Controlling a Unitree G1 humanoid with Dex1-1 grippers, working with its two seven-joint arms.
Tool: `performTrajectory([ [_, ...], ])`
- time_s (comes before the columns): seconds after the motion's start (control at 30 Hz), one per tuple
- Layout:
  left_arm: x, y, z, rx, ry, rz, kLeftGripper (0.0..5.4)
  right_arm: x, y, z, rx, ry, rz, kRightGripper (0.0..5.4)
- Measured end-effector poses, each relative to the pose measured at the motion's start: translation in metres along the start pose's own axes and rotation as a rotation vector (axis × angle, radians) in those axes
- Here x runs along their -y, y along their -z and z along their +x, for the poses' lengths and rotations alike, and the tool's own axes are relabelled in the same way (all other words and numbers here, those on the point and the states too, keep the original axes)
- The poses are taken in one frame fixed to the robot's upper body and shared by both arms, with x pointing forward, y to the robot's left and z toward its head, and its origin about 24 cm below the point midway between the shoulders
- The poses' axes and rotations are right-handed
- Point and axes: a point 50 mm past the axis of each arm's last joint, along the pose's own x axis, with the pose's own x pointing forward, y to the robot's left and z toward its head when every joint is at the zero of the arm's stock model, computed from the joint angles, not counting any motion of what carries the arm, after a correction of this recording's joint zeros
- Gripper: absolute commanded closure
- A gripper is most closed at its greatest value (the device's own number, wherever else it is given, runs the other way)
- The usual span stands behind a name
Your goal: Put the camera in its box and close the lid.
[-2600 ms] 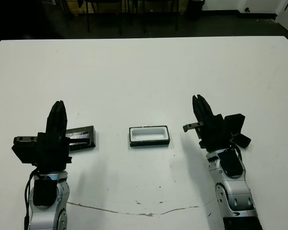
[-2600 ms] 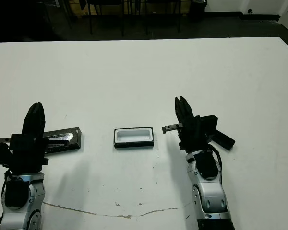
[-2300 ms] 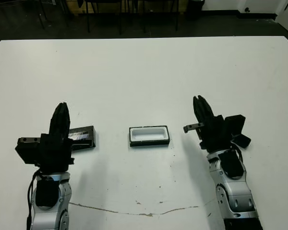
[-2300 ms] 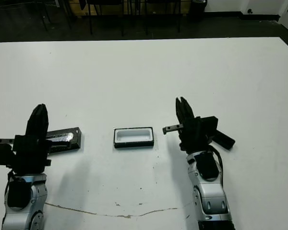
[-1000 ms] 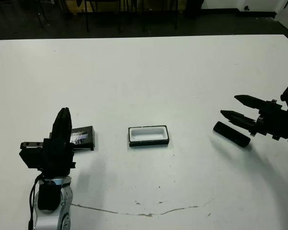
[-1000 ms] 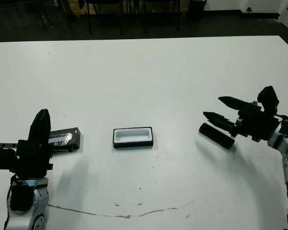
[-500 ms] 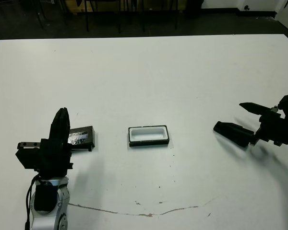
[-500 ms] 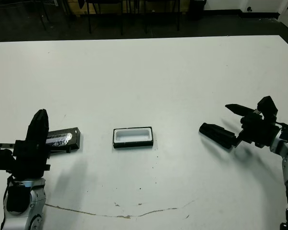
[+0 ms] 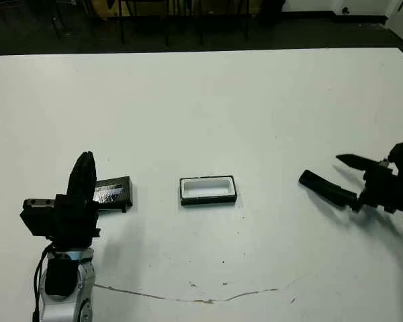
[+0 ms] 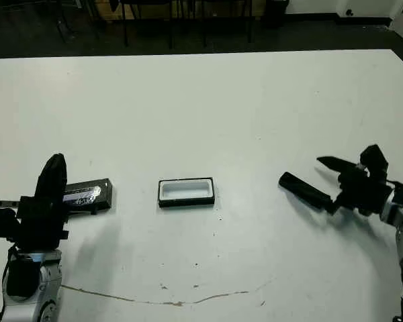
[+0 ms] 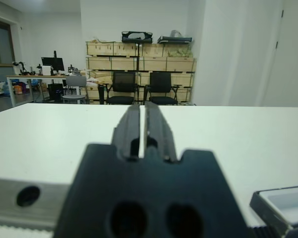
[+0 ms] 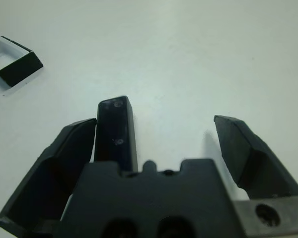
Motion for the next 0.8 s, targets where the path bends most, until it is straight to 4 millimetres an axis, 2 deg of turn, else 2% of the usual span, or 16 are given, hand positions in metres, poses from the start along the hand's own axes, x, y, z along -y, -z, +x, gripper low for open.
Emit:
performTrajectory([
  [0.1,0.000,0.000,0.000,-0.001,0.001,0.000,5.40,-0.003,0.007,-0.002,-0.026,-0.002,0.033,0.01],
  [0.8,0.000,0.000,0.000,-0.014,0.009,0.002,5.40,-0.005,0.014,-0.007,-0.027,0.027,0.021,0.01],
])
